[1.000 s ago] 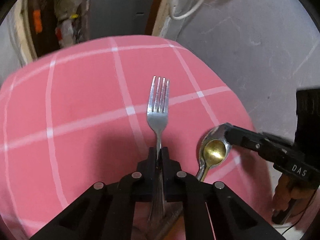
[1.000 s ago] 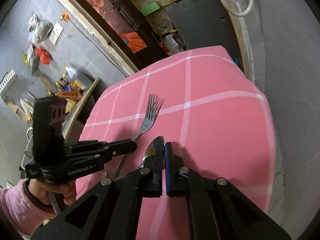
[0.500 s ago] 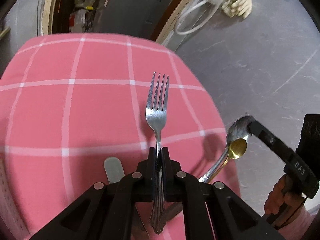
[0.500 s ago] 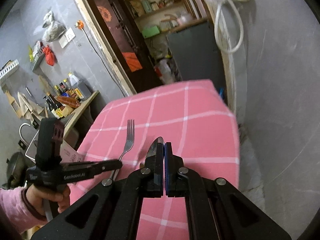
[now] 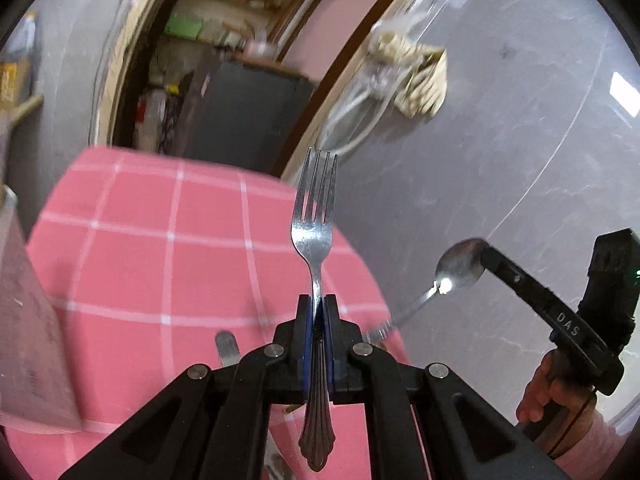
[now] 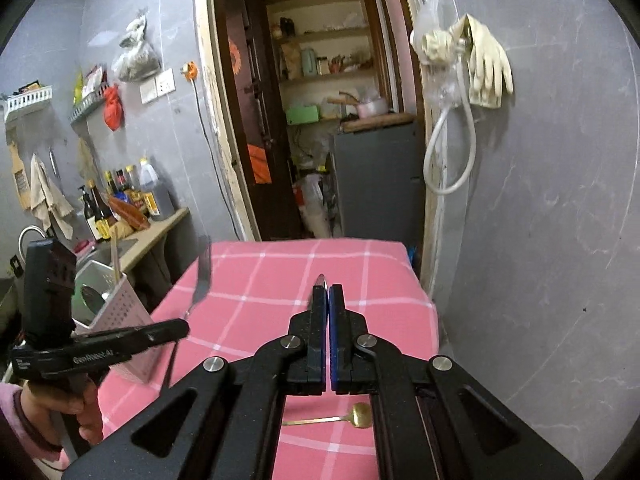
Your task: Organize utensils
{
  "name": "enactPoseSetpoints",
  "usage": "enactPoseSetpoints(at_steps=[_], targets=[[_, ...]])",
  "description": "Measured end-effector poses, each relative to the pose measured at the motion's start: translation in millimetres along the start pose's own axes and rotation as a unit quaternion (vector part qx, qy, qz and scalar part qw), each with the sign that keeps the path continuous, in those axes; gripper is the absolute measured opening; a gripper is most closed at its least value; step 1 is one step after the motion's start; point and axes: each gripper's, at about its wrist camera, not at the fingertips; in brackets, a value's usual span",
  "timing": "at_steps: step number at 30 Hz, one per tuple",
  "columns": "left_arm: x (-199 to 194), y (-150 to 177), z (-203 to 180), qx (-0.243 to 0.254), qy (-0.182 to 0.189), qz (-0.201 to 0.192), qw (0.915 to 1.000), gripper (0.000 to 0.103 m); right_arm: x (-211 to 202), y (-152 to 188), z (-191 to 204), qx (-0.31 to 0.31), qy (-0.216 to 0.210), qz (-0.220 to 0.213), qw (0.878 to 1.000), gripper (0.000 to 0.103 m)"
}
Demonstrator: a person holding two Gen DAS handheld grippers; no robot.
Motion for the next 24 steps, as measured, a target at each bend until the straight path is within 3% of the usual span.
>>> enactPoseSetpoints(at_steps=[6, 14, 24], targets=[[-48.5, -19.0, 8.4, -0.001, -0.002, -0.066, 0.9978, 0.005, -15.3, -17.1, 36.9, -0.018, -0.016, -0.024, 0.999, 0.001], [-114.8, -42.3, 34.3, -0.006, -0.035, -0.152, 0.9877, 0.005, -14.4, -35.6, 94.3, -0.05, -0.06, -0.051, 0.996, 0.001], [-156.1, -55.3, 94.0, -0.035, -0.062, -0.202, 0.9768, 0.005, -3.8, -58.3, 170.8, -0.097, -0.11, -0.078, 0.986, 0.001]])
Point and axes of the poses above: each gripper's, at about its wrist camera, not at the fingertips, and x roughly the way its jaws point, z to its left, y to its underside, and after that the axes turned 5 degrees about -y, right-handed
